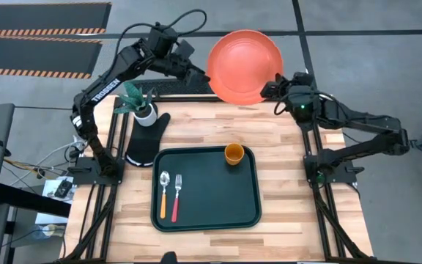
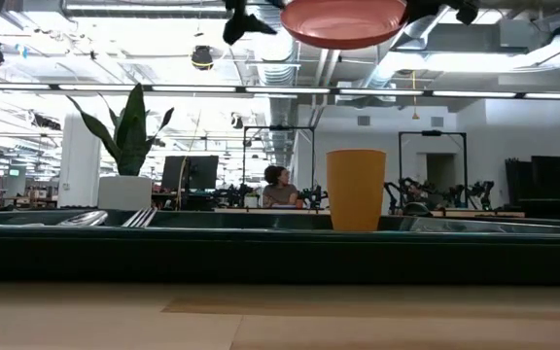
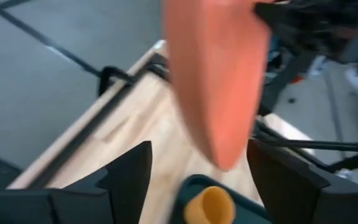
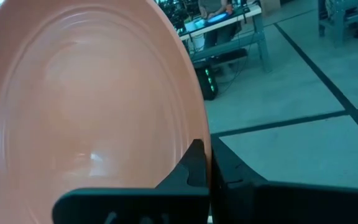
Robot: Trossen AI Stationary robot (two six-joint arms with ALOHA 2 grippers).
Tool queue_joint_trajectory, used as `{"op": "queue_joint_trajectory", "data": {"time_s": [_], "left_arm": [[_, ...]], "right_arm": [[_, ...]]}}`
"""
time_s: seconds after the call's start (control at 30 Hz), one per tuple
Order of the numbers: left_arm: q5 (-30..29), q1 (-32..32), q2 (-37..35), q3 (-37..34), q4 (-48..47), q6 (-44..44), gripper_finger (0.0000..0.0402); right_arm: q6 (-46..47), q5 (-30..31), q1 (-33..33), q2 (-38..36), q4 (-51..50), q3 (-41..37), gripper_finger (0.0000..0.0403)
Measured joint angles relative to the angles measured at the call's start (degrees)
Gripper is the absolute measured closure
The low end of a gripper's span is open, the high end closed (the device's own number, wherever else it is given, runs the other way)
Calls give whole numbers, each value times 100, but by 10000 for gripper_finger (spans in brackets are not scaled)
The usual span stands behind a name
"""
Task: Pick and place plate/cup/fork/spoon on tray
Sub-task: Put the orange plate at the bottom of the yellow cup on the black serving tray
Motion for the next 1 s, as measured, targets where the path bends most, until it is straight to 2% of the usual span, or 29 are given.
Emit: {"op": "queue_joint_trajectory", "data": {"time_s": [0.17,0.37,0.53,0.67,0.8,1.0], "left_arm": [[-554,71,-13,-38,-145,72,139],[-391,105,-26,-40,197,22,138],[-262,-61,-14,-38,637,-11,138],[-702,-199,35,-32,637,11,143],[-856,-231,83,-36,574,-92,180],[-1294,-309,85,-34,488,-196,286]], "right_arm": [[9,-2,-3,2,6,0,400],[13,-33,-5,4,131,0,397],[31,-343,-5,75,176,2,400],[29,-373,72,142,205,2,395],[27,-361,83,156,190,2,395],[24,-300,80,144,182,2,394]]}}
